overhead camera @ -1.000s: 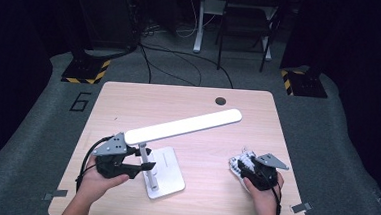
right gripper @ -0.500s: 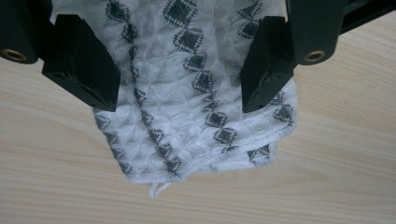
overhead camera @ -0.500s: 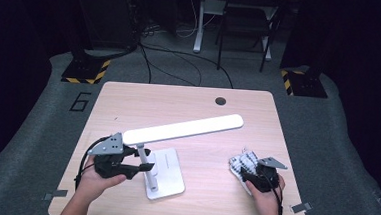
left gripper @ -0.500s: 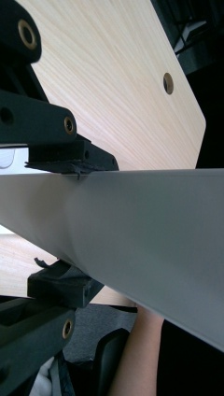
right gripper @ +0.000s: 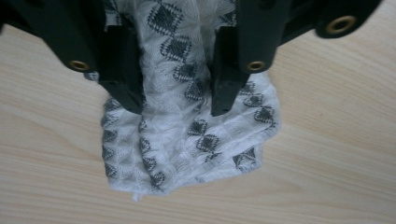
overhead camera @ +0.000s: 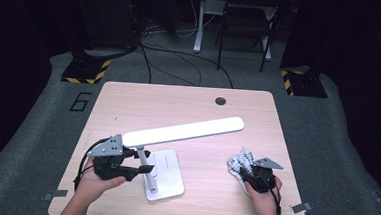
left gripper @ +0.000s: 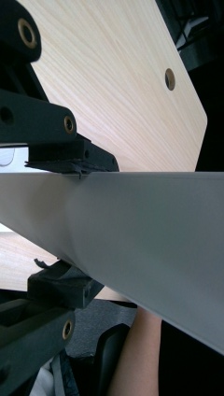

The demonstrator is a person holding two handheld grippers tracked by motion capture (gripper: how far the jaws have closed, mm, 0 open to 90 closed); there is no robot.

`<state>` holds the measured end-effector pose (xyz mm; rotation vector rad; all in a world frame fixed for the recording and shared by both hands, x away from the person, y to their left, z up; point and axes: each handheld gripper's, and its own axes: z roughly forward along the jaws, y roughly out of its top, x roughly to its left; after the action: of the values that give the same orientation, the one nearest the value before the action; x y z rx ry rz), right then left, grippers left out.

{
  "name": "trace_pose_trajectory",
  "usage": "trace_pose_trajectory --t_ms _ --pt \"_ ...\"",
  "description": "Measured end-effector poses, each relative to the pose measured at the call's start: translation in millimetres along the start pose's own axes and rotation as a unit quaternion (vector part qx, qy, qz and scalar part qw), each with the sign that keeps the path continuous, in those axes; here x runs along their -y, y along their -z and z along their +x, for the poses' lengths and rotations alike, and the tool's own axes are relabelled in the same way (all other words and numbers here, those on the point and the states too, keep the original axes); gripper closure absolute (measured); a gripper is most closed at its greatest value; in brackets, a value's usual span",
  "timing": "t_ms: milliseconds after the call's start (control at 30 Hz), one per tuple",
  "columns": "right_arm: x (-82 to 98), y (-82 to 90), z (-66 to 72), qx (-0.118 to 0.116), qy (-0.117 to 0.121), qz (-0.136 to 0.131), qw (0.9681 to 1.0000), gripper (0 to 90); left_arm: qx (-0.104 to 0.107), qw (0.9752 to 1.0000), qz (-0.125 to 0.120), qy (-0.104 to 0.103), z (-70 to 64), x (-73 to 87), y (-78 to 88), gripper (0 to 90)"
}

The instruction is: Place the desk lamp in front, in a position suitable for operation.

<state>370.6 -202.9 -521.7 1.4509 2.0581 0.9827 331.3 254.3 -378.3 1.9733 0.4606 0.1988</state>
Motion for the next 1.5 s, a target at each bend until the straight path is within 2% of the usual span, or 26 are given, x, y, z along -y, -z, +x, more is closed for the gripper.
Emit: trace_pose_trajectory --t_ms 100,267,367,400,433,467,567,600,633,667,700,733,767,833,900,1000,1067,1100,1167,1200,1233,1267,1367,1433,1467,1500 --pt "-0.6 0.1 2.7 -0.016 -0.002 0.001 0.9999 73.2 0.003 1.0 0.0 0.003 -1.1 -0.1 -0.2 51.3" --pt "-2.3 -0.7 8.3 -0.047 -0.007 0.009 0.9989 76.1 0.003 1.0 -0.002 0.005 -1.8 0.2 -0.7 51.1" --pt "-5.4 1.0 20.6 -0.065 0.008 -0.004 0.9979 76.3 0.005 1.0 -0.002 0.006 -2.0 0.3 -0.9 51.0" --pt "-10.5 4.7 33.9 -0.079 0.017 -0.021 0.9965 76.3 0.005 1.0 -0.002 0.006 -2.0 0.4 -0.9 51.0" --pt "-12.7 6.0 40.1 -0.088 0.014 -0.028 0.9956 76.3 0.006 1.0 -0.002 0.006 -2.2 0.4 -1.1 50.9" --pt "-12.7 6.0 40.1 -0.088 0.014 -0.028 0.9956 76.3 0.008 0.9999 -0.003 0.006 -2.1 0.6 -1.3 50.9" --pt "-22.4 9.3 69.2 -0.123 0.048 -0.049 0.99 76.3 0.002 1.0 -0.005 0.007 -3.1 1.1 -1.7 50.9" --pt "-27.6 9.0 89.3 -0.151 0.065 -0.056 0.9849 76.3 -0.001 1.0 -0.006 0.006 -3.5 1.2 -1.9 51.0" --pt "-27.6 9.0 89.3 -0.151 0.065 -0.056 0.9849 76.2 -0.001 1.0 -0.006 0.006 -3.6 1.4 -1.9 51.0" --pt "-29.0 8.2 96.8 -0.162 0.068 -0.057 0.9828 76.1 0.0 1.0 -0.006 0.006 -3.5 1.6 -1.7 51.0" --pt "-31.1 6.6 109.6 -0.182 0.073 -0.054 0.979 76.1 0.0 1.0 -0.007 0.006 -3.5 1.7 -1.7 51.0" --pt "-32.1 4.8 117.1 -0.189 0.079 -0.053 0.9774 76.0 0.0 1.0 -0.007 0.006 -3.5 1.9 -1.7 51.0" --pt "-32.8 2.0 129.3 -0.2 0.093 -0.042 0.9744 76.0 0.0 1.0 -0.007 0.006 -3.6 1.9 -1.7 51.0" --pt "-32.5 -5.3 146.5 -0.212 0.12 -0.028 0.9695 75.8 -0.004 0.9999 -0.008 0.005 -4.1 2.0 -2.1 51.0" --pt "-30.2 -14.4 160.2 -0.225 0.126 -0.012 0.966 75.6 -0.003 0.9999 -0.009 0.006 -4.1 2.2 -2.2 51.0" --pt "-26.0 -26.5 174.2 -0.237 0.151 0.003 0.9595 75.3 -0.003 0.9999 -0.009 0.005 -4.0 2.4 -2.1 51.0" --pt "-22.6 -28.9 181.0 -0.231 0.166 -0.006 0.9585 75.3 -0.002 0.9999 -0.008 0.005 -4.0 2.4 -2.2 51.0" --pt "-23.8 -29.9 182.6 -0.231 0.177 -0.007 0.9568 75.4 -0.002 0.9999 -0.008 0.005 -3.9 2.4 -2.2 51.0" --pt "-27.6 -33.8 183.9 -0.23 0.178 -0.005 0.9567 75.5 0.001 1.0 -0.006 0.007 -3.5 2.2 -2.0 50.9" --pt "-30.2 -37.0 184.2 -0.229 0.187 -0.008 0.9553 75.5 -0.002 0.9999 -0.007 0.007 -4.0 2.2 -2.2 50.9" --pt "-32.4 -39.5 185.7 -0.224 0.184 -0.006 0.957 75.6 -0.002 1.0 -0.006 0.007 -4.1 2.1 -2.2 50.9" --pt "-35.6 -43.5 186.0 -0.221 0.188 -0.011 0.957 75.6 -0.003 1.0 -0.006 0.007 -4.2 2.0 -2.3 50.9" --pt "-45.4 -54.4 188.2 -0.213 0.171 -0.003 0.9619 75.7 -0.003 1.0 -0.006 0.006 -4.2 2.0 -2.7 50.9" --pt "-52.0 -62.6 188.1 -0.209 0.174 -0.008 0.9623 75.6 -0.002 1.0 -0.006 0.007 -3.9 2.1 -2.7 50.9" --pt "-56.1 -67.7 188.5 -0.206 0.167 -0.007 0.9642 75.7 -0.001 1.0 -0.006 0.007 -3.7 2.2 -2.7 50.9" --pt "-58.9 -71.2 188.3 -0.204 0.168 -0.009 0.9645 75.7 -0.001 1.0 -0.006 0.007 -3.7 2.3 -2.7 50.9"
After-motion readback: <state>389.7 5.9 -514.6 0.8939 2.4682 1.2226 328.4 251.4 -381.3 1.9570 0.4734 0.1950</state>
